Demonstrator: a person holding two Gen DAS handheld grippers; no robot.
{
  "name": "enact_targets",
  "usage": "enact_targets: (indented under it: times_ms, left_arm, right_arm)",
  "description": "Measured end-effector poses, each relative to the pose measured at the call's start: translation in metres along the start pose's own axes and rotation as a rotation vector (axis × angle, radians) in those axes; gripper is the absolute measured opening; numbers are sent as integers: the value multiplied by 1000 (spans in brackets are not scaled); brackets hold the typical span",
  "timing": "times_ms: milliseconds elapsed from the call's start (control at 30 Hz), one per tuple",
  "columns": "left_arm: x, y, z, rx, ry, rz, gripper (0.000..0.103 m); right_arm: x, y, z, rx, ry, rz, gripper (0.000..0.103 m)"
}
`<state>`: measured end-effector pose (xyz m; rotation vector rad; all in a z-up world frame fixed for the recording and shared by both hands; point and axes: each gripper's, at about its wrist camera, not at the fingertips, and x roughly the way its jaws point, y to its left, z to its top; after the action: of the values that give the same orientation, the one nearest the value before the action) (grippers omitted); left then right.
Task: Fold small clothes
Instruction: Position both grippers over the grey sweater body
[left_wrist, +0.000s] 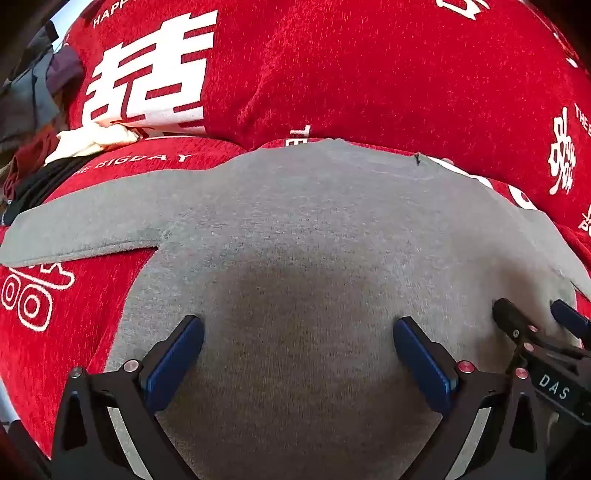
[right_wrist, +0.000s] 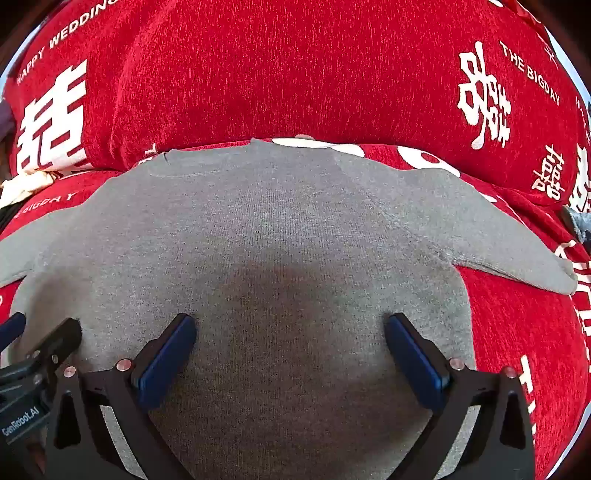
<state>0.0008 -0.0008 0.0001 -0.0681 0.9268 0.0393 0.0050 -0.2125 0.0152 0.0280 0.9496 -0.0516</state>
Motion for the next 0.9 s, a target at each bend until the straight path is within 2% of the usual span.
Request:
enact_targets:
  times_ms: [300,600,733,800,900]
  left_arm:
    - [3,2,7,21,73,4,103]
    - [2,1,7,-22,106,11,103]
    - [-1,-2,10,-15,158,-36,103]
    - [-7,-4,14,-15,153,-59,103]
    - [-13,-10,20,-6,134,-48,103]
  right_arm:
    - [0,1,-1,-5,7,0,102]
    - [-1,-2,4,-64,94,48,102]
    - [-4,-4,5,-58,132,65,102]
    - [-10,-4,5,-67,113,62,102]
    - [-21,-6,6,-73,60,32,102]
